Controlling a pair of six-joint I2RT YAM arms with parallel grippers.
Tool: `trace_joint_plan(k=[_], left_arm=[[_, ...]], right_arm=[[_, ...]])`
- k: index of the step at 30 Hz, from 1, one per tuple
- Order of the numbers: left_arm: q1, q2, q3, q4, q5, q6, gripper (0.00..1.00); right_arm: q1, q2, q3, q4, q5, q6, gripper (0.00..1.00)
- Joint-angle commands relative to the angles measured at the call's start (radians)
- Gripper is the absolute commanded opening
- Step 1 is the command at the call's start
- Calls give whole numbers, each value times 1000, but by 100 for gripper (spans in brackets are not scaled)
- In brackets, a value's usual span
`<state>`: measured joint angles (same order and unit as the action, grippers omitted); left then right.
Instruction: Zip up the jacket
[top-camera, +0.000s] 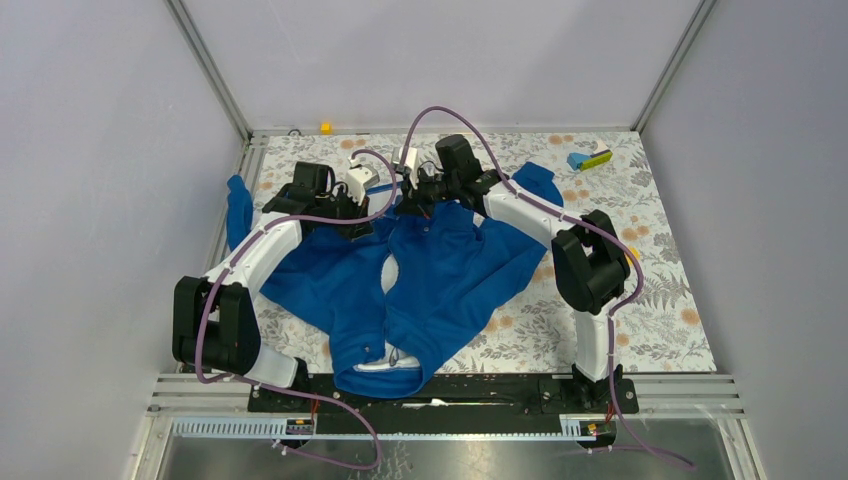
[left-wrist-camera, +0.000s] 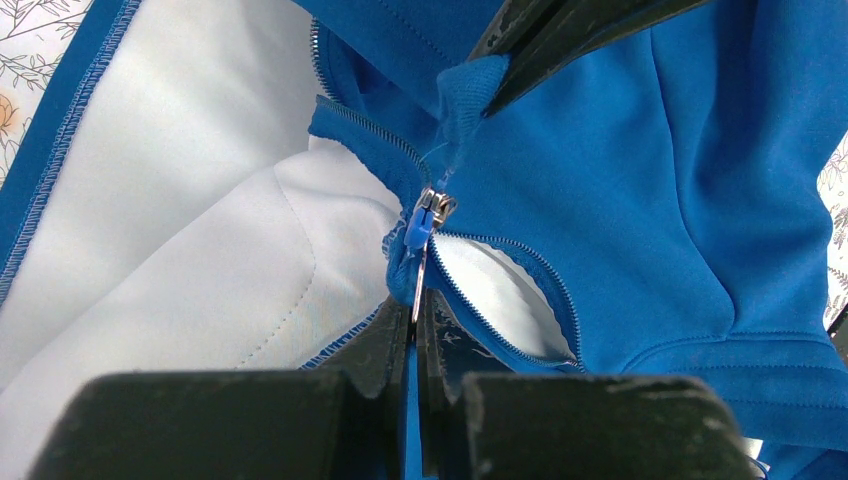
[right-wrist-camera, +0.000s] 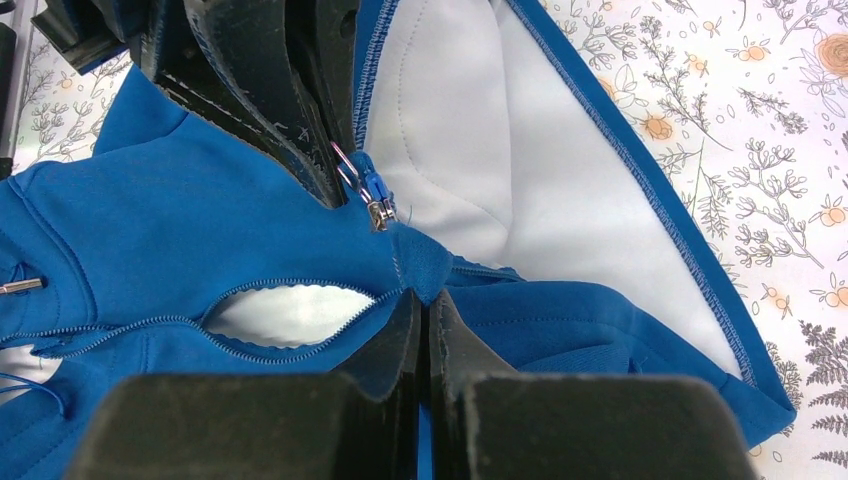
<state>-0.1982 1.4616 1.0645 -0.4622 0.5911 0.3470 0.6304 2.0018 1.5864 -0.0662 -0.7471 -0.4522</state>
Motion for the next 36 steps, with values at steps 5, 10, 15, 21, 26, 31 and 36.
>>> trace_joint_plan(k=[5,10,15,21,26,31,36], left_arm=[[2,-9,31,16,21,3,0],[2,-10,30,15,25,3,0],[2,-11,30,16,28,3,0],[2,-10,31,16,32,3,0],[2,-12,29,16,31,5,0],[2,-9,32,16,36,4,0],[2,-8,32,16,35,4,0]], right_arm=[[13,-7,40,-3,1,-22,0],[13,1,47,-19,7,-32,0],[13,15,65,-36,13,-33,0],[17,26,77,-44,17,-29,0],[16,28,80,-59,42,-41,0],[22,32,92,-58,21,-30,0],[25,26,85,-47,11,-26,0]])
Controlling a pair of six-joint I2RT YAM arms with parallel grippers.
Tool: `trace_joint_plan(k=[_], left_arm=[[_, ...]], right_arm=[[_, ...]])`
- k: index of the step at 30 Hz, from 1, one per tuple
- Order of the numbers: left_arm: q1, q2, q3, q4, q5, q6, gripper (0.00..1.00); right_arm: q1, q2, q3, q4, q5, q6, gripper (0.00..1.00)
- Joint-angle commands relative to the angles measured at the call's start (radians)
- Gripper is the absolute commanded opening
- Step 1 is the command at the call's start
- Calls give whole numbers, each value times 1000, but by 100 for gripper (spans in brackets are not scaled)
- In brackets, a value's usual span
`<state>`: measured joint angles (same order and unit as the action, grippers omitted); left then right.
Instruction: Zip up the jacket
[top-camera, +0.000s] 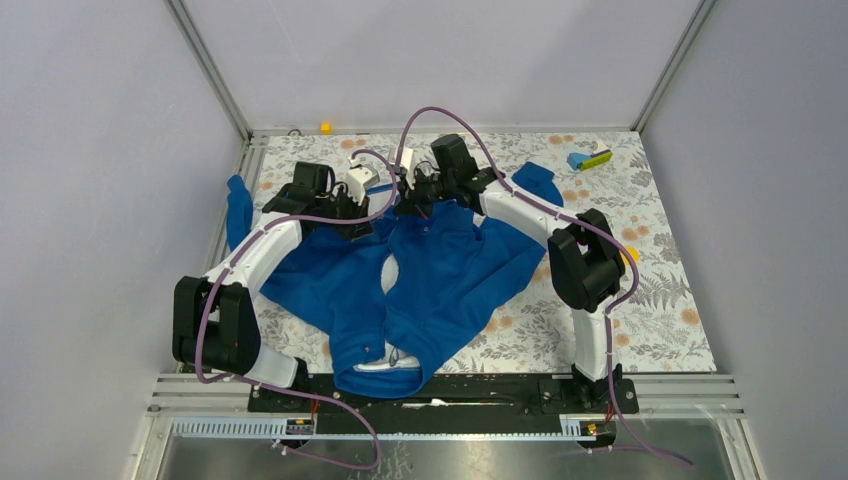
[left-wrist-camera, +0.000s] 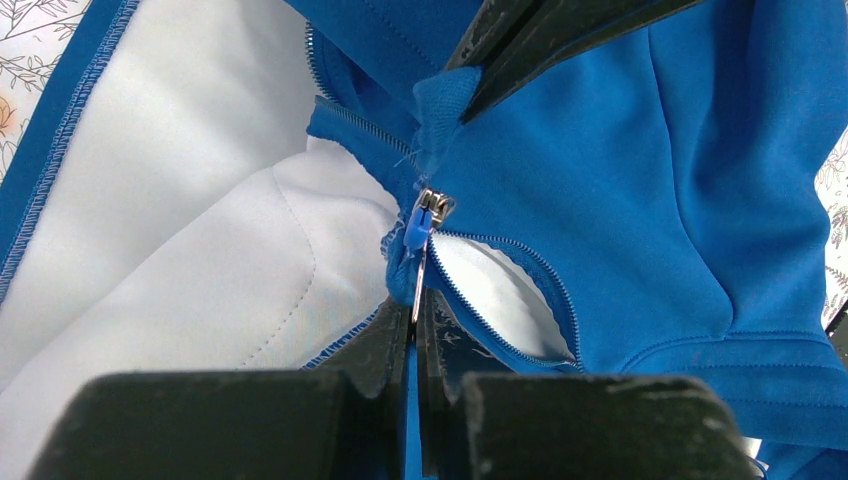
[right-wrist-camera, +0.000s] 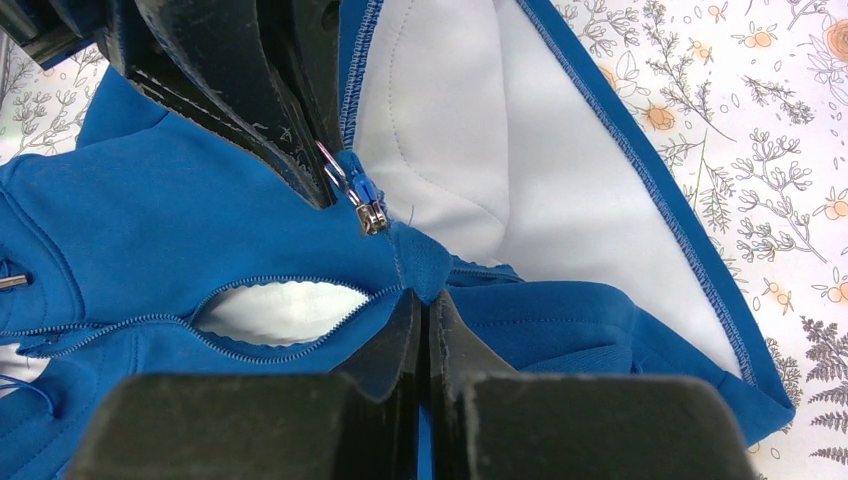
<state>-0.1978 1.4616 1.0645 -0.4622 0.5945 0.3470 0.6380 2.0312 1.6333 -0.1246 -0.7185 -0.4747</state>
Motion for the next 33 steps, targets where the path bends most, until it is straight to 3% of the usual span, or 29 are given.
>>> trace_joint_plan(k=[1,14,19,33], left_arm=[[2,-9,31,16,31,3,0],[2,5,38,10,42,3,0],[2,1,35,9,33,4,0],[3,6,39,8,30,2,0]], right_arm=[[17,-5,39,12,-18,-4,0],[18,-23,18,44,-46,10,0],[0,-37,-9,43,14,-1,0],[-18,-59,-56,89,-48,14,0]])
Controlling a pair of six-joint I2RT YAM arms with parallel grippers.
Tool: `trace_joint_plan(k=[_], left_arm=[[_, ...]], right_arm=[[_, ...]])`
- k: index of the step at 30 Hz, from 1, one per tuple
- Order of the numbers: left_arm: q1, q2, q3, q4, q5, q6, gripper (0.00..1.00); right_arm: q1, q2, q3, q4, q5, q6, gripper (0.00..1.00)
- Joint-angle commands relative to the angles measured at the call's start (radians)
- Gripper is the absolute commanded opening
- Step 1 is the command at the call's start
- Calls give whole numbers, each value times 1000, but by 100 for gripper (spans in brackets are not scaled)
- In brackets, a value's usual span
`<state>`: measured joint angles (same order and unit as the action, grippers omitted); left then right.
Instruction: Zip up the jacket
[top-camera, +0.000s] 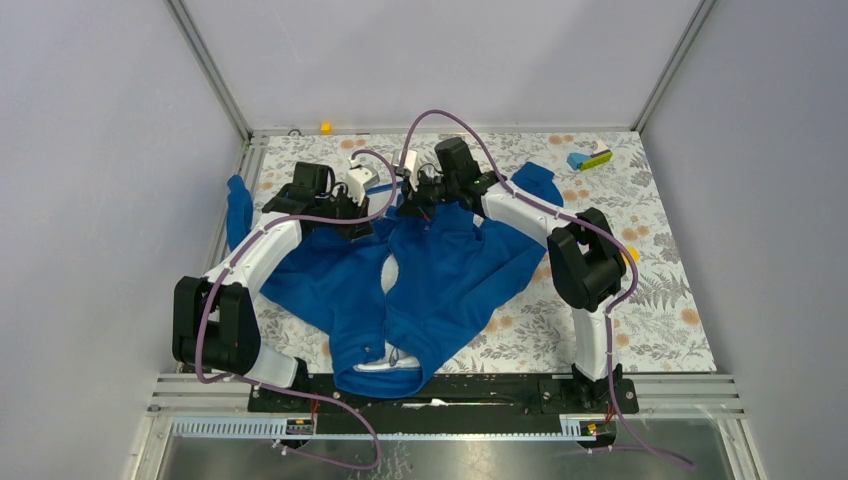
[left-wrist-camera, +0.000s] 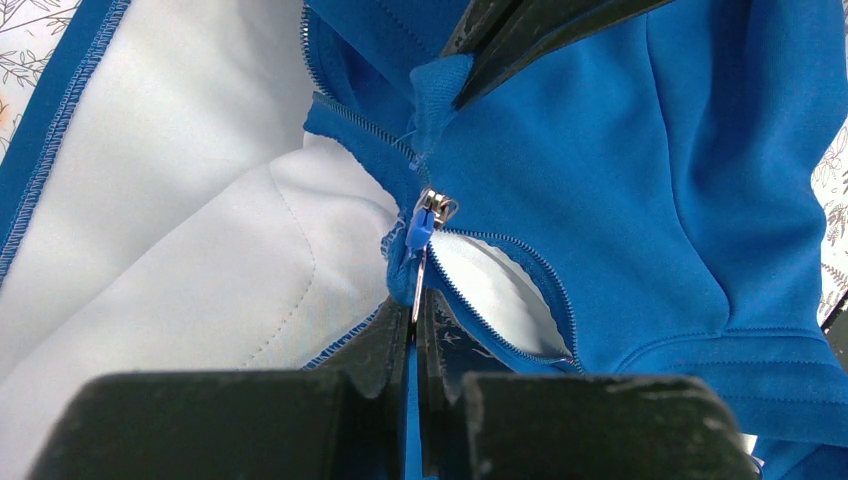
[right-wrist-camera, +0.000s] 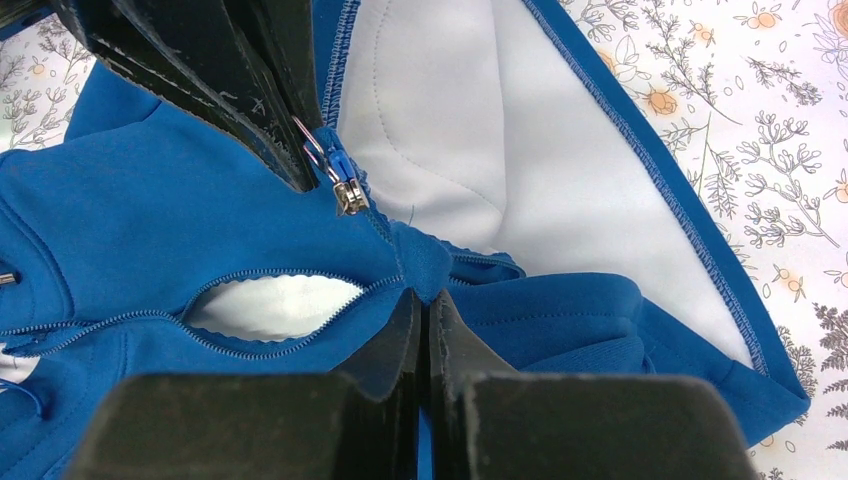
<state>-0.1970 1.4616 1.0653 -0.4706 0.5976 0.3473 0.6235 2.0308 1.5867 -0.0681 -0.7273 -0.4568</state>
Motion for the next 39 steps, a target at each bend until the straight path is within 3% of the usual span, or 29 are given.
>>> trace_joint_plan(k=[1,15,39], left_arm=[[2,8,38,17,27,3,0],[2,13,41,16,24,0,0],[3,7,39,16,33,2,0]], right_arm=[[-3,-62,-13,44,-47,3,0],[-1,-99,-53,119,-70,28,0],[5,-64,-12,28,-65,-10,0]])
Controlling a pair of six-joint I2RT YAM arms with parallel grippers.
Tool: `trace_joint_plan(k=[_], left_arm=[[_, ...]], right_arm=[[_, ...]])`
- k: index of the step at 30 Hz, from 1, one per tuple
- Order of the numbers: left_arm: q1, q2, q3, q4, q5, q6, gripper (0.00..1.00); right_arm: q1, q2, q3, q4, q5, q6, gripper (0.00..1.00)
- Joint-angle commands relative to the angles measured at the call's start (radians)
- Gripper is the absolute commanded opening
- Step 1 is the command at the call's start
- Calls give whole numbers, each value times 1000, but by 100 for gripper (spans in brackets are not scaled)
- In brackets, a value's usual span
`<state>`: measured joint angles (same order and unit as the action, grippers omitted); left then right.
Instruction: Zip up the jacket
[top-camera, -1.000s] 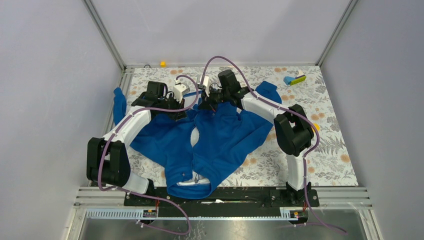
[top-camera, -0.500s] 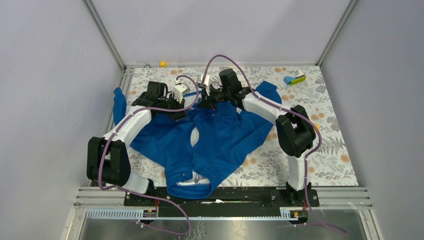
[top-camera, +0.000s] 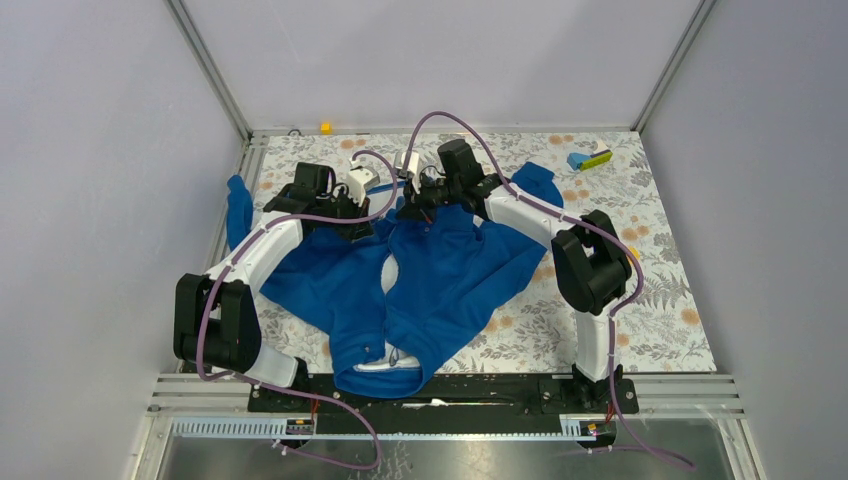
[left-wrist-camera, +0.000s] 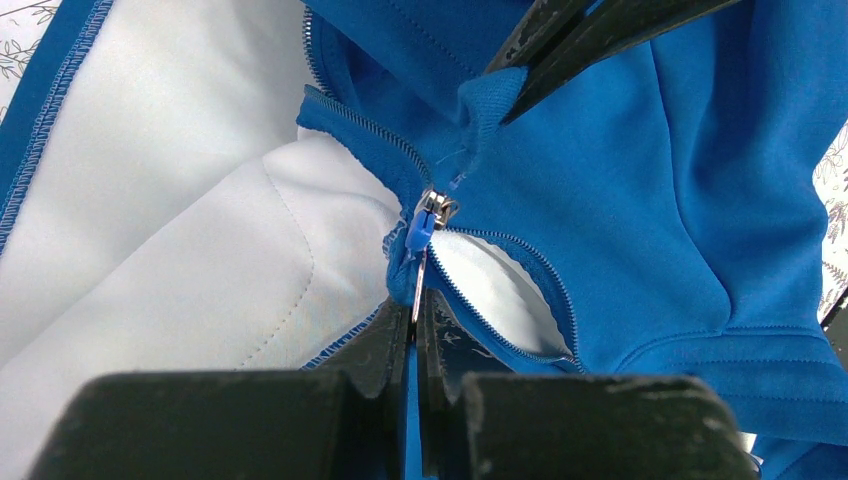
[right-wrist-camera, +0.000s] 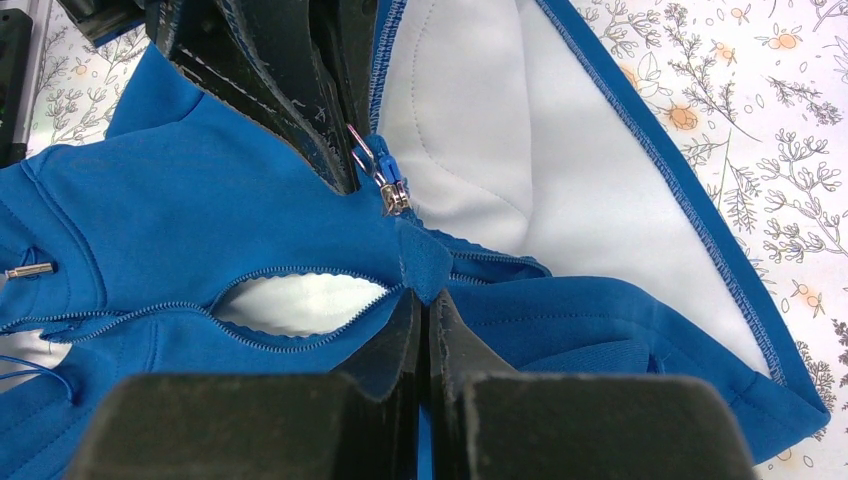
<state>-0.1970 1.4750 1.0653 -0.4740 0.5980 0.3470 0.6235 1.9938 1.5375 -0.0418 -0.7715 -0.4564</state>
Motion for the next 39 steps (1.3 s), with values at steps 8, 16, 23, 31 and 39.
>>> trace_joint_plan(k=[8,16,23,31,39], left_arm=[[2,-9,38,20,39,3,0],[2,-10,38,20,49,3,0],[2,-11,39,20,50,3,0],[2,-16,35,20,36,4,0],[2,-16,38,20,43,3,0]], right_arm=[[12,-15,48,12,9,7,0],[22,-3,60,12,17,10,0],[26,3,67,9,17,9,0],[25,9,72,-16,47,-4,0],[25,11,73,-14,38,-5,0]])
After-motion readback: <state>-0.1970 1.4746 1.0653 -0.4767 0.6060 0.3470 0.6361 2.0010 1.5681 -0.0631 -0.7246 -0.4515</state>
